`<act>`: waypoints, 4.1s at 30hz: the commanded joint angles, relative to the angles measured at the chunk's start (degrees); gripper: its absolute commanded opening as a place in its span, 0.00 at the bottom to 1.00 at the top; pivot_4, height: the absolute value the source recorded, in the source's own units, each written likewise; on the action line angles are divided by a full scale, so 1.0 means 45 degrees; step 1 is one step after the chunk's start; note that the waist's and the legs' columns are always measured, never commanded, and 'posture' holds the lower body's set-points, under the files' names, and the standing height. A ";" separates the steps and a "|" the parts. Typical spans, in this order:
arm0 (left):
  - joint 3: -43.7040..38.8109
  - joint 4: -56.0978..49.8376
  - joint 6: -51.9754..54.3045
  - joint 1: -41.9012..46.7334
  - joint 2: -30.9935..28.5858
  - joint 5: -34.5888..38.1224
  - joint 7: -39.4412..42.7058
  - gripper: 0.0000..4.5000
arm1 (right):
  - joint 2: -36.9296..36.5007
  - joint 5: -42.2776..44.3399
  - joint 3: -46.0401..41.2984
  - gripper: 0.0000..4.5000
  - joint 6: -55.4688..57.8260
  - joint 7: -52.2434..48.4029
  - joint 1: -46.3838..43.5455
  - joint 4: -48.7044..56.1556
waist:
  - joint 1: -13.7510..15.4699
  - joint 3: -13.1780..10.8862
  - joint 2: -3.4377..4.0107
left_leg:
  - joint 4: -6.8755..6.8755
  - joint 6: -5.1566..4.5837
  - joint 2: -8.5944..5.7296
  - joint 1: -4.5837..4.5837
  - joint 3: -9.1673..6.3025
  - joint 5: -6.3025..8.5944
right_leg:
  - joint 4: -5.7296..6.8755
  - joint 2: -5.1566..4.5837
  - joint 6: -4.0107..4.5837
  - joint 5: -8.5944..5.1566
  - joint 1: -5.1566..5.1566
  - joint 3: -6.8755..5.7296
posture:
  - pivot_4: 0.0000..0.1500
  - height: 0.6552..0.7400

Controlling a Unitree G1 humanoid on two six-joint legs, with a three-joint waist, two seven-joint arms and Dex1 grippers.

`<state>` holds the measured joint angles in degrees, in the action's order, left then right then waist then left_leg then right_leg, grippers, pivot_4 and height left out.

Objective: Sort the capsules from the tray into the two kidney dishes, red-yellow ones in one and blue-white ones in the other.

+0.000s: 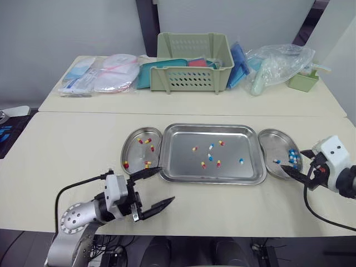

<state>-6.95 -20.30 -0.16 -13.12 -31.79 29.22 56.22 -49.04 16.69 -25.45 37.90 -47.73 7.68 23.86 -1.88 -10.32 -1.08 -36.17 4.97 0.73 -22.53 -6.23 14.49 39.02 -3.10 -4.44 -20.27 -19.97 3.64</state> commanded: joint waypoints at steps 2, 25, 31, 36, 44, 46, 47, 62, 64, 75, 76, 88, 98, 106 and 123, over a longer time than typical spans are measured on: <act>-0.2276 -0.0299 0.1325 -0.0561 -0.0858 0.0382 -0.1345 1.00 | -0.0200 -0.0068 -0.1392 0.99 -0.3168 -0.1306 0.1075 -0.0397 | 0.0001 0.0000 0.0000 | 0.0000 0.0000 0.0000 0.0007 0.0003 0.0000 | 0.0000 0.0000 0.0000 0.0000 0.0006 0.0002 | 1.00 1.00; -0.5868 0.6136 0.0251 -0.1950 -0.2556 -0.0512 0.0305 1.00 | -0.0925 0.0178 -0.3227 0.99 -0.6229 -0.4557 0.4481 -0.3343 | 0.0002 -0.0003 -0.0020 | 0.0026 0.0002 0.0004 0.0146 0.0013 0.0003 | -0.0024 -0.0004 0.0002 -0.0006 0.0141 0.0003 | 1.00 1.00; -0.5630 0.4738 0.1120 -0.1916 -0.2522 -0.0363 -0.0145 1.00 | -0.0957 0.0267 -0.3061 0.99 -0.6165 -0.4578 0.4351 -0.3217 | 0.0003 -0.0003 -0.0021 | 0.0026 0.0002 0.0004 0.0145 0.0012 0.0004 | -0.0024 -0.0004 0.0002 -0.0006 0.0142 0.0003 | 1.00 1.00; -0.5677 0.4015 0.1674 -0.2012 -0.2432 -0.0312 -0.0315 1.00 | -0.0919 0.0328 -0.2946 0.99 -0.6129 -0.4540 0.4267 -0.3079 | -0.0002 -0.0002 -0.0019 | 0.0026 0.0002 0.0004 0.0146 0.0012 0.0004 | -0.0024 -0.0003 0.0002 -0.0006 0.0143 0.0003 | 1.00 1.00; -0.5773 0.4044 0.1793 -0.1953 -0.2381 -0.0406 -0.0201 1.00 | -0.0846 0.0285 -0.2873 0.99 -0.6228 -0.4548 0.4242 -0.2992 | -0.0002 -0.0003 -0.0021 | 0.0026 0.0002 0.0004 0.0147 0.0013 0.0004 | -0.0024 -0.0003 0.0002 -0.0006 0.0143 0.0003 | 1.00 1.00; -0.5762 0.4156 0.1737 -0.1915 -0.2382 -0.0422 -0.0139 1.00 | -0.0833 0.0285 -0.2869 0.99 -0.6231 -0.4546 0.4256 -0.2958 | -0.0002 -0.0003 -0.0021 | 0.0026 0.0002 0.0004 0.0146 0.0013 0.0004 | -0.0024 -0.0004 0.0002 -0.0006 0.0143 0.0003 | 1.00 1.00; -0.5753 0.4213 0.1708 -0.1896 -0.2380 -0.0430 -0.0101 1.00 | -0.0828 0.0286 -0.2873 0.99 -0.6238 -0.4548 0.4267 -0.2944 | -0.0001 -0.0003 -0.0021 | 0.0026 0.0002 0.0004 0.0146 0.0013 0.0004 | -0.0024 -0.0004 0.0002 -0.0006 0.0143 0.0003 | 1.00 1.00; -0.5701 0.4711 0.1234 -0.1670 -0.2368 -0.0418 0.0421 1.00 | 0.0331 0.0877 -0.2273 0.99 -0.6569 -0.4040 0.4192 -0.1062 | -0.0005 0.0001 -0.0025 | 0.0026 0.0002 0.0004 0.0148 0.0013 0.0003 | -0.0023 -0.0003 0.0002 -0.0006 0.0143 0.0003 | 1.00 1.00; -0.5663 0.4791 0.1142 -0.1619 -0.2327 -0.0425 0.0496 1.00 | 0.1009 0.1080 -0.1668 0.99 -0.6579 -0.3542 0.4055 -0.0213 | -0.0013 0.0001 -0.0025 | 0.0027 0.0002 0.0010 0.0148 0.0008 0.0003 | -0.0021 0.0000 0.0002 -0.0006 0.0144 -0.0001 | 1.00 1.00; -0.5958 0.4521 0.0985 -0.2006 -0.2147 -0.0220 0.0870 1.00 | 0.2428 0.0688 0.1666 0.99 -0.6692 -0.2095 0.3401 0.1371 | 0.0006 0.0008 -0.0034 | 0.0024 0.0003 0.0009 0.0149 0.0002 0.0003 | -0.0017 -0.0003 0.0002 -0.0006 0.0143 -0.0005 | 1.00 1.00; -0.6006 0.4311 0.1025 -0.2026 -0.2184 -0.0118 0.0917 1.00 | 0.2429 0.0716 0.1790 0.99 -0.6695 -0.2049 0.3278 0.1329 | 0.0006 0.0008 -0.0034 | 0.0024 0.0003 0.0009 0.0148 0.0000 0.0003 | -0.0018 -0.0003 0.0002 -0.0006 0.0143 -0.0006 | 1.00 1.00; -0.3315 -0.0605 0.4565 0.1491 -0.2173 0.1215 -0.1404 1.00 | 0.2675 0.0558 0.2693 0.99 -0.7022 -0.1481 0.2841 0.1242 | 0.0062 0.0022 -0.0058 | 0.0011 0.0004 0.0003 0.0145 -0.0014 0.0003 | -0.0015 -0.0005 0.0000 -0.0004 0.0154 -0.0014 | 1.00 1.00; 0.2516 -0.1399 0.9027 0.6596 -0.0162 -0.0925 -0.5848 1.00 | 0.2807 0.0406 0.3332 0.99 -0.7017 -0.0605 0.2955 0.1753 | 0.0010 0.0023 -0.0050 | 0.0001 0.0003 -0.0004 0.0146 -0.0011 0.0002 | -0.0008 0.0000 -0.0001 -0.0004 0.0152 -0.0009 | 1.00 1.00; 0.4041 0.0626 0.9290 0.8549 0.1260 -0.2221 -0.6394 0.74 | 0.2948 0.0233 0.3604 1.00 -0.7301 -0.0235 0.3054 0.1584 | 0.0013 0.0024 -0.0050 | -0.0002 0.0005 -0.0007 0.0143 -0.0011 0.0001 | -0.0010 0.0000 -0.0001 -0.0004 0.0150 -0.0009 | 1.00 1.00; 0.4483 0.0109 0.8479 0.8337 -0.0376 -0.1952 -0.2531 0.74 | 0.3149 0.0071 0.3557 1.00 -0.8216 0.0000 0.3860 0.1328 | 0.0059 0.0023 -0.0048 | -0.0001 0.0006 -0.0008 0.0141 -0.0009 0.0000 | -0.0013 -0.0003 -0.0001 -0.0004 0.0152 -0.0008 | 1.00 1.00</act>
<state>12.24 -17.85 37.46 23.10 -33.91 20.16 44.45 -35.06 16.87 -8.89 2.30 -48.24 24.90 28.75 -1.62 -10.21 -1.30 -36.18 4.99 0.69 -21.90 -6.27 14.49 38.96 -3.12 -4.44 -20.29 -19.29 3.60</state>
